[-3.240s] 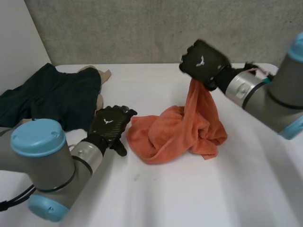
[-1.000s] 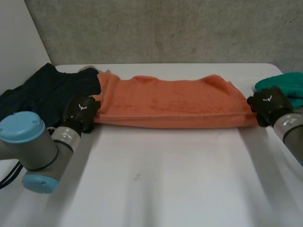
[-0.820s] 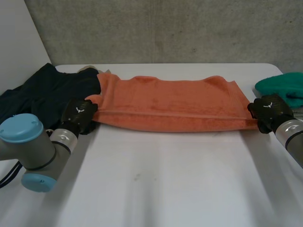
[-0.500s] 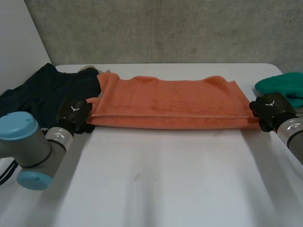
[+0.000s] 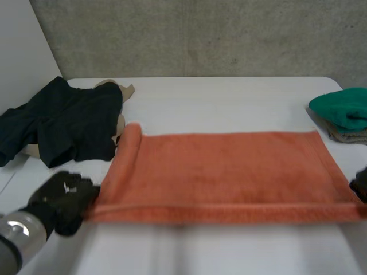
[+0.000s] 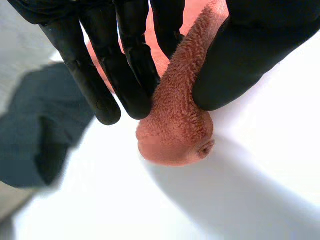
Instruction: Fold the laundry.
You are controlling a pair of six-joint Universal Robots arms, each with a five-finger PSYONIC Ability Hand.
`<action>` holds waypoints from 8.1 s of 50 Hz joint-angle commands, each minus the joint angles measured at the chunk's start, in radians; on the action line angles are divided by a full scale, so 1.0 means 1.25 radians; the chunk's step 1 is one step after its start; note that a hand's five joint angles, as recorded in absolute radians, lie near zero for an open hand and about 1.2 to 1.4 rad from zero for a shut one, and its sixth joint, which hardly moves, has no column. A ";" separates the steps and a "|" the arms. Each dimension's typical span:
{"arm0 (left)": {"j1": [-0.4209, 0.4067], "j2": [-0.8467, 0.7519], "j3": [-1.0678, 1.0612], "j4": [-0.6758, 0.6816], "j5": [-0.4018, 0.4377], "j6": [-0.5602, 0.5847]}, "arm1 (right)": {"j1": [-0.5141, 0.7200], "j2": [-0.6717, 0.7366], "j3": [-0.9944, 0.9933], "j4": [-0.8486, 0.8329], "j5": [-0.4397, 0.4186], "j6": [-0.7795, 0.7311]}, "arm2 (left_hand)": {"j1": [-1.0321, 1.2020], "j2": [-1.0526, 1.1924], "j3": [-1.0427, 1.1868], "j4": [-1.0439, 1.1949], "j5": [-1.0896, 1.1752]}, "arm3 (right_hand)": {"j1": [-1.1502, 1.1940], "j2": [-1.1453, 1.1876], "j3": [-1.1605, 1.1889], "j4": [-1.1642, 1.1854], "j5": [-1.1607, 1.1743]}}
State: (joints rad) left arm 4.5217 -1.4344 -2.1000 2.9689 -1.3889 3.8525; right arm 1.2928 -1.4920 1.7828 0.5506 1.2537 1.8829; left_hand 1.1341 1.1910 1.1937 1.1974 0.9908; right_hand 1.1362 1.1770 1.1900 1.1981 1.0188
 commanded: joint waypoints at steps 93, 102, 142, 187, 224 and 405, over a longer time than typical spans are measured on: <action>-0.087 -0.289 0.177 0.316 -0.051 0.031 | 0.117 0.166 -0.046 -0.465 0.040 0.176 | 0.210 0.164 0.162 0.159 0.185 | 0.208 0.175 0.165 0.159 0.162; -0.119 -0.483 0.362 0.417 -0.071 0.037 | 0.173 0.295 -0.158 -0.562 0.130 0.206 | 0.210 0.164 0.162 0.159 0.185 | 0.208 0.175 0.165 0.159 0.162; -0.230 -0.480 0.415 0.422 -0.159 -0.019 | -0.028 0.171 -0.011 -0.426 -0.124 0.422 | -0.767 -0.813 -0.815 -0.818 -0.792 | -0.468 -0.500 -0.511 -0.517 -0.513; -0.227 -0.313 0.312 0.422 -0.159 -0.089 | 0.488 0.101 0.037 -0.819 -0.085 0.212 | -0.768 -0.813 -0.815 -0.818 -0.793 | 0.208 0.175 0.165 0.159 0.162; -0.250 -0.315 0.288 0.434 -0.159 -0.138 | 0.477 0.134 0.093 -0.586 0.068 0.585 | -0.768 -0.813 -0.815 -0.818 -0.793 | -0.769 -0.802 -0.812 -0.819 -0.815; -0.332 -0.442 0.733 0.092 0.208 -0.379 | 0.820 0.337 0.057 -0.871 0.192 0.602 | -0.751 -0.796 -0.798 -0.801 -0.776 | -0.769 -0.802 -0.812 -0.819 -0.815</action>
State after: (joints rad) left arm 4.1175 -1.9697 -1.1919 3.0912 -1.1312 3.3785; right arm 2.3242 -1.1358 1.8835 -0.4906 1.4872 2.6699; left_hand 0.1942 0.2085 0.2105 0.2028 0.0501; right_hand 0.2271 0.2120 0.2073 0.2074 0.0461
